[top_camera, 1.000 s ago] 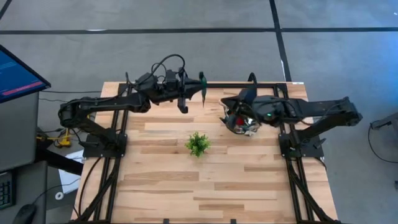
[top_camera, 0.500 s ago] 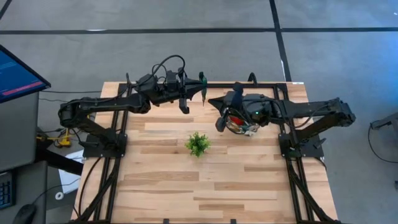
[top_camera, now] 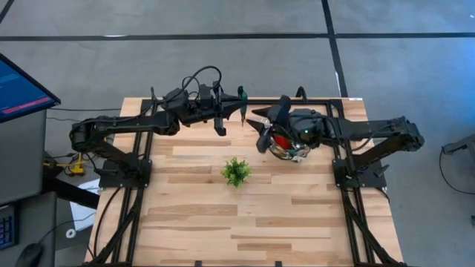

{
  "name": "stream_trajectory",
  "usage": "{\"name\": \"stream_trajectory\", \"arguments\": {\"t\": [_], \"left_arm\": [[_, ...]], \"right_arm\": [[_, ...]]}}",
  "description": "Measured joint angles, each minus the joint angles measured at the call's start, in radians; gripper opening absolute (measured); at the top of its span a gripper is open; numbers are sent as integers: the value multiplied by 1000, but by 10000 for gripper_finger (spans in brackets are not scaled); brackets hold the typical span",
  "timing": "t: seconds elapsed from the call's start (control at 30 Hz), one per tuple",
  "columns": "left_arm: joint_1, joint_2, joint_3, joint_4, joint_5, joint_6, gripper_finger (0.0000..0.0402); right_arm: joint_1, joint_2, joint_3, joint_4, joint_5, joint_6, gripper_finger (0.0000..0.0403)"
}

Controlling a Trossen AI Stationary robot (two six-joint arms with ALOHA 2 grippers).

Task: Pick & Place Garden tools in Gardening bag
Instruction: Put the green fruit pruner into the brown gardening bag

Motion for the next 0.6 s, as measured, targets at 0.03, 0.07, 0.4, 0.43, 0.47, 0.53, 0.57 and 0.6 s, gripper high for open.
{"name": "stream_trajectory", "arguments": {"t": [0.03, 0.07, 0.4, 0.43, 0.47, 0.53, 0.57, 0.6], "left_arm": [[0, 0, 0, 0, 0, 0, 6], [0, 0, 0, 0, 0, 0, 6], [-22, 0, 0, -4, 0, -35, 6], [-22, 0, 0, -4, 0, -35, 6], [-25, 0, 0, -8, 2, -35, 6], [-27, 0, 0, -23, 2, -35, 6], [-28, 0, 0, -22, 5, -35, 6], [-28, -1, 0, -20, 5, -35, 6]], "right_arm": [[-4, 0, 0, 11, -1, 6, 179], [-8, 3, 0, 23, -7, 15, 197], [-59, 111, 2, 113, -87, 26, 238], [-58, 113, 2, 115, -88, 26, 232], [-59, 107, -2, 102, -84, 26, 226], [-58, 98, -1, 116, -74, 23, 213], [-59, 93, 1, 117, -71, 25, 205], [-62, 88, 1, 117, -72, 25, 198]]}}
